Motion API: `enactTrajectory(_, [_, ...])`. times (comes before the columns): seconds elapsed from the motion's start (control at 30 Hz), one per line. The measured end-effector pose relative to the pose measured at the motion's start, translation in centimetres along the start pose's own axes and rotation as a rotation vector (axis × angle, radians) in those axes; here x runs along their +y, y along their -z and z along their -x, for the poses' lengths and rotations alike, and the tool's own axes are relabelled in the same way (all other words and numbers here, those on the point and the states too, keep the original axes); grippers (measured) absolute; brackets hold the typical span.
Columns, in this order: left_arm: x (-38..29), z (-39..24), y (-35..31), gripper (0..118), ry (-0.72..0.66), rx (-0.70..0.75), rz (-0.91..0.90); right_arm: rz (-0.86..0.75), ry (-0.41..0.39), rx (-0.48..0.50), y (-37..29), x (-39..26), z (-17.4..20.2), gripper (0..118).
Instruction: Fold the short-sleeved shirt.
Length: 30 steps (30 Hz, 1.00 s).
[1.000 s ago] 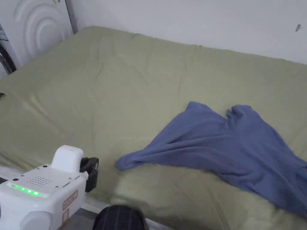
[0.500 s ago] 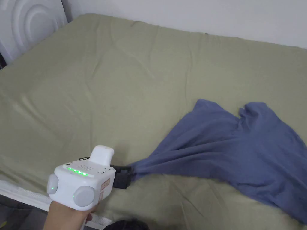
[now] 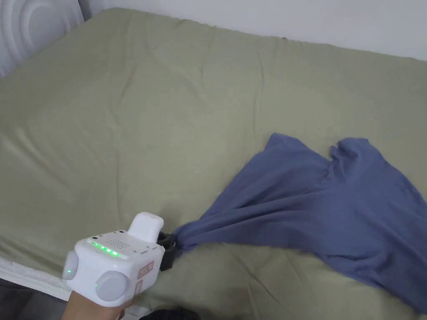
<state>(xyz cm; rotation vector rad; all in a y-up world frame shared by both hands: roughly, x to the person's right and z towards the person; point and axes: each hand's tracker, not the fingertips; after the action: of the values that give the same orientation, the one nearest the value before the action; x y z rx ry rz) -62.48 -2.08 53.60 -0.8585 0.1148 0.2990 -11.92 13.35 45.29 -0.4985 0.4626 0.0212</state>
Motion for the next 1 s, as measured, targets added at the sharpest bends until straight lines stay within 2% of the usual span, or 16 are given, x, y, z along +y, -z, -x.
enactTrajectory(0.03, [0.0,0.3,-0.1,3,-0.038,-0.033,0.015,0.0,0.006,0.006,0.0,-0.1,0.0,3])
enactTrajectory(0.13, [0.2,-0.4,-1.6,3,-0.016,-0.016,-0.025,0.005,0.017,0.013,-0.1,-0.2,-0.1,3])
enactTrajectory(0.27, [1.0,-1.5,-4.3,3,-0.079,-0.035,-0.107,0.026,0.004,0.009,0.6,0.5,-1.0,3])
enactTrajectory(0.43, [2.1,-3.7,-6.0,3,-0.074,-0.022,-0.149,0.106,-0.112,-0.01,5.6,3.1,-2.8,3])
enactTrajectory(0.6, [3.0,-5.4,-6.3,3,-0.084,-0.049,-0.19,0.188,-0.247,-0.017,16.1,6.5,-5.6,3])
enactTrajectory(0.8, [3.8,-6.2,-5.9,3,-0.154,-0.084,-0.238,0.327,-0.296,0.004,32.0,9.4,-8.7,5])
enactTrajectory(0.83, [4.0,-6.0,-5.8,3,-0.17,-0.099,-0.242,0.33,-0.322,0.017,34.2,9.5,-9.0,22])
enactTrajectory(0.87, [4.0,-6.0,-5.7,3,-0.178,-0.104,-0.249,0.346,-0.325,0.03,36.5,9.6,-9.5,62])
enactTrajectory(0.9, [4.1,-6.1,-5.7,3,-0.176,-0.096,-0.257,0.419,-0.313,0.006,38.7,9.7,-9.8,113])
enactTrajectory(0.93, [4.2,-6.2,-5.6,3,-0.17,-0.083,-0.262,0.474,-0.293,0.008,40.4,9.6,-10.1,118])
enactTrajectory(0.97, [4.3,-6.3,-5.6,3,-0.156,-0.065,-0.266,0.438,-0.25,0.019,41.5,9.8,-10.6,117])
enactTrajectory(1.0, [4.4,-6.3,-5.5,3,-0.15,-0.053,-0.262,0.455,-0.23,-0.013,42.1,9.8,-11.0,117])
